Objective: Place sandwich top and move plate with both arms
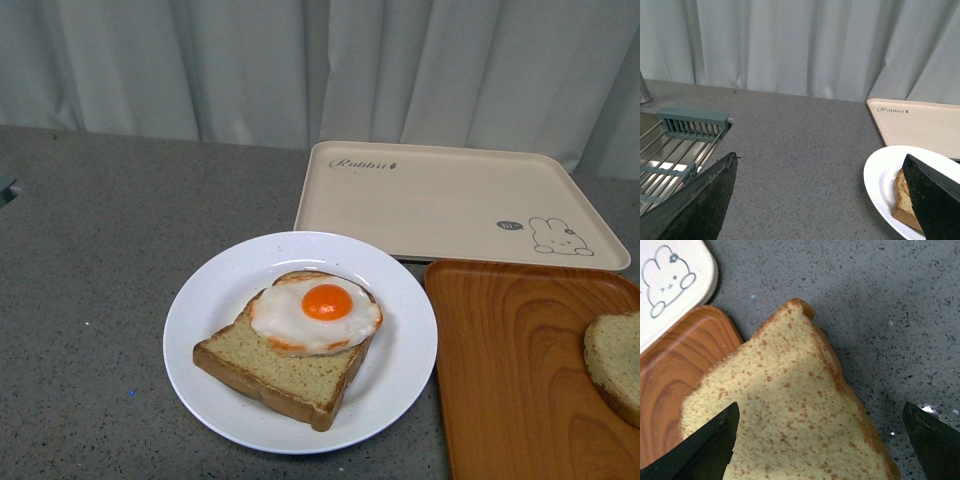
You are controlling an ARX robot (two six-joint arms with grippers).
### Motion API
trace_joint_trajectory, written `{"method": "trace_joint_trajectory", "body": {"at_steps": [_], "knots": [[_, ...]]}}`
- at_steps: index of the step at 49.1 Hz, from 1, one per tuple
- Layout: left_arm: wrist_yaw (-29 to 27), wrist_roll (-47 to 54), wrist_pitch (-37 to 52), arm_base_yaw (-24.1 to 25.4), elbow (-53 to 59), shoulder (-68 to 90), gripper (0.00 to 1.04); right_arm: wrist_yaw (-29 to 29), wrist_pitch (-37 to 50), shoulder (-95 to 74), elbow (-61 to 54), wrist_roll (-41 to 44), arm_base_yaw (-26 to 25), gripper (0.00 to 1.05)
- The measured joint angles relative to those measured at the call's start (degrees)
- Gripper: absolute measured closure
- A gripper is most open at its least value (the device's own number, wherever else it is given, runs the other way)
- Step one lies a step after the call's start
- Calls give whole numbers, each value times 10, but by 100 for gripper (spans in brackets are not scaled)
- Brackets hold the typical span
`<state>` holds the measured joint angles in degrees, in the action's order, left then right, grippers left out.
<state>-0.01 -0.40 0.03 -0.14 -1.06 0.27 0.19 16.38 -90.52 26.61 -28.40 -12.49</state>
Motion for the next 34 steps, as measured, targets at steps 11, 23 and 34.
{"method": "trace_joint_trajectory", "body": {"at_steps": [11, 23, 34], "knots": [[0, 0, 0, 0, 0, 0, 6, 2, -23, -5, 25, 28, -15, 9], [0, 0, 0, 0, 0, 0, 6, -2, -9, -30, 26, 32, -16, 9], [0, 0, 0, 0, 0, 0, 6, -9, 15, -58, 26, 24, -10, 9]]}}
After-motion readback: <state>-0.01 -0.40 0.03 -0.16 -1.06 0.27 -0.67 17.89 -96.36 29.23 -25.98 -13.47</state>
